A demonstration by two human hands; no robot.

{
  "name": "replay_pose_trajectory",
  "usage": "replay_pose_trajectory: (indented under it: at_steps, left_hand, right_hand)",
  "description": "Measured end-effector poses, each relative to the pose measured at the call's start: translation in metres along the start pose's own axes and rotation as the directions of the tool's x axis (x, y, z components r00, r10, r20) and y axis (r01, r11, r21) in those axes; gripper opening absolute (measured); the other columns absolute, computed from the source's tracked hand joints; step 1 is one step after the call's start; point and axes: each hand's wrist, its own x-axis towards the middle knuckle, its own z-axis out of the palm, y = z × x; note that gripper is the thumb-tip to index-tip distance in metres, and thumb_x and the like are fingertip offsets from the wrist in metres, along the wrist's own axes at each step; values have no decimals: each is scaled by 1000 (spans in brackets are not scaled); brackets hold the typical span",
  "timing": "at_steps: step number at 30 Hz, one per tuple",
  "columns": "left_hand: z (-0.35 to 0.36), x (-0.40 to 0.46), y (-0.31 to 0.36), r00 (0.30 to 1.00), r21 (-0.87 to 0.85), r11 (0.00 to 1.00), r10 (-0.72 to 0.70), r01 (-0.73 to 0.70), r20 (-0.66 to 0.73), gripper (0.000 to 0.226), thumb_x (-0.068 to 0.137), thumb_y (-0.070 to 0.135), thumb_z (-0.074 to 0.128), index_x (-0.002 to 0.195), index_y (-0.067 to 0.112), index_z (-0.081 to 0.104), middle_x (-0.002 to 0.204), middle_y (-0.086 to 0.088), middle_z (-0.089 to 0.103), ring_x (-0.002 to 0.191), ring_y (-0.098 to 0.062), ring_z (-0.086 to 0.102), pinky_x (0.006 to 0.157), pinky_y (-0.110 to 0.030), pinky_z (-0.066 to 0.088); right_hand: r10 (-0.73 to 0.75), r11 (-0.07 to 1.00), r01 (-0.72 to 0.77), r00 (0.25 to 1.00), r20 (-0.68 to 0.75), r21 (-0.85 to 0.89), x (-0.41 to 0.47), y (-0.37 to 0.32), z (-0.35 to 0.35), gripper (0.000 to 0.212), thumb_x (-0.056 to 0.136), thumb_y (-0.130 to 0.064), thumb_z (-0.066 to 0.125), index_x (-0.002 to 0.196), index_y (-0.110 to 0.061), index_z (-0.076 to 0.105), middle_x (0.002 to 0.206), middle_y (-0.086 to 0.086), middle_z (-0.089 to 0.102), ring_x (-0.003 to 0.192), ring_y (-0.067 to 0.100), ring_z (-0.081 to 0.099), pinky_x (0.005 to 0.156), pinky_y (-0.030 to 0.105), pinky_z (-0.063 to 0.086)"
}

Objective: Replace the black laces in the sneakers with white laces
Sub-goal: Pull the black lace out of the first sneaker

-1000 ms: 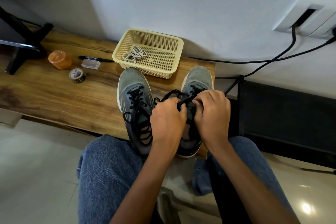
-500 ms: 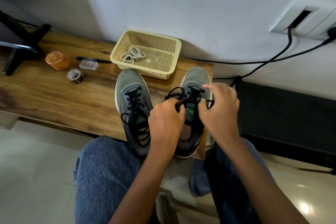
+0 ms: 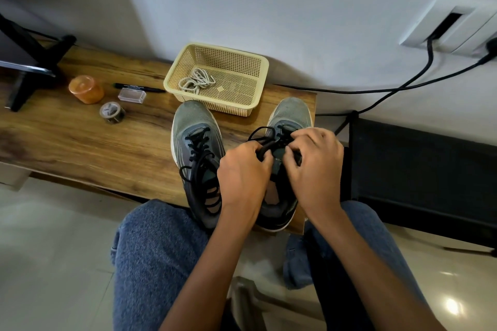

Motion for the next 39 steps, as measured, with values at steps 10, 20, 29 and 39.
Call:
replay_pose_trajectory:
  at_steps: [10,20,29,39]
  left_hand:
    - [0,0,0,1000,-8,1000,15,-15,-5,21,90,37,58,90,22,72,78,0,69,76,-22,65,67,-35,54]
    - [-3,0,-1,999,-20,1000,22,-21,42,24,89,38,61,108,25,70,93,-2,72,89,-24,66,76,-38,54]
    - [-2,-2,-1,997,-19,998,68,-68,46,28,91,37,58,117,30,66,102,0,71,97,-23,64,81,-39,53]
    - [-4,-1,0,998,-10,999,41,-41,44,24,93,34,55,111,28,69,99,-2,71,95,-25,64,77,-34,50]
  right_hand:
    - [285,949,-264,952,-115,172,-7,14,-20,6,84,-15,57,85,-10,61,87,-3,56,89,20,53,80,37,42]
    - [108,991,-79,952,285,-112,7,-10,-11,37,78,-37,52,100,-15,70,105,1,64,109,24,50,93,40,35]
    - [86,991,-46,938,336,-123,10,-5,3,26,92,-30,56,107,-12,68,112,2,59,112,23,45,90,35,32]
    - [199,963,-237,947,252,130,4,-2,6,14,77,-12,64,69,-6,54,89,3,56,81,16,54,63,28,40]
